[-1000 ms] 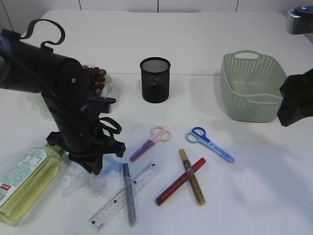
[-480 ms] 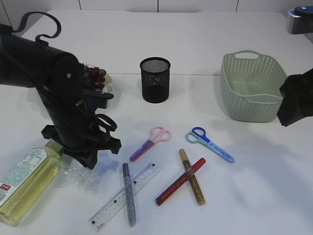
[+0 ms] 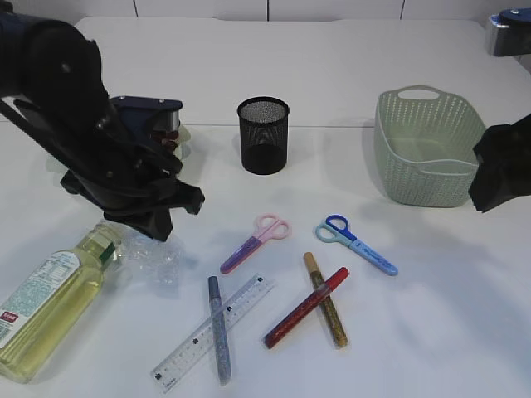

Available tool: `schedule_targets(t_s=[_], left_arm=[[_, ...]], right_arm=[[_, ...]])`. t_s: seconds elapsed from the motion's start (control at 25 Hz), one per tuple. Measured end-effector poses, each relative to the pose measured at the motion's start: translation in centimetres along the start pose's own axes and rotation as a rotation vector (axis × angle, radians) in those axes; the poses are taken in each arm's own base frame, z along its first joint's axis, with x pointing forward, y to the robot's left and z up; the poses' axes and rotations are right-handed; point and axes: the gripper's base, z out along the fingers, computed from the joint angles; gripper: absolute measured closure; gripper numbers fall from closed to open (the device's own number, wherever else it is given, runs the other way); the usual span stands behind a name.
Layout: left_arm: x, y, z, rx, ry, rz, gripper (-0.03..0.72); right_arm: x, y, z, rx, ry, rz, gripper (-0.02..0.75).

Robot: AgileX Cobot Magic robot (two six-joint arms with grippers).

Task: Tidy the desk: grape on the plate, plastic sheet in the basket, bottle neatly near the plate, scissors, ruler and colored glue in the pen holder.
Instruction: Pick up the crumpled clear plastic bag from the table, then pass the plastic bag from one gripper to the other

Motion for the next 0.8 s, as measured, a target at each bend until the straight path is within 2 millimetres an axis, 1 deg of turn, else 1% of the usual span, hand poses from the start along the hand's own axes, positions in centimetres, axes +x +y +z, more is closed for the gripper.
schedule_targets(t_s=[0.4,0.52,0.64,0.8], left_arm=[[-0.4,-2.6,-7.3,0.318,-0.255,0.015,0.694],[-0.3,-3.4,-9.1,0.431,-0.313,0.034,0.694],[-0.2,-4.4,-10.4,0.548,-0.369,0.096,0.694],[-0.2,-5.4,-11.4,0.679,-0.425,0.188,0.694]], right_arm=[[0.0,0.1,0.0,-0.011,-0.001,0.006,0.155],[0.0,0.1,0.0,-0.011,-0.001,0.006,0.155],[0.0,0.2,0.0,-0.019,0.0,-0.003,0.155],[0.0,0.6,0.0,-0.063,-0.001,-0.02,0.155]])
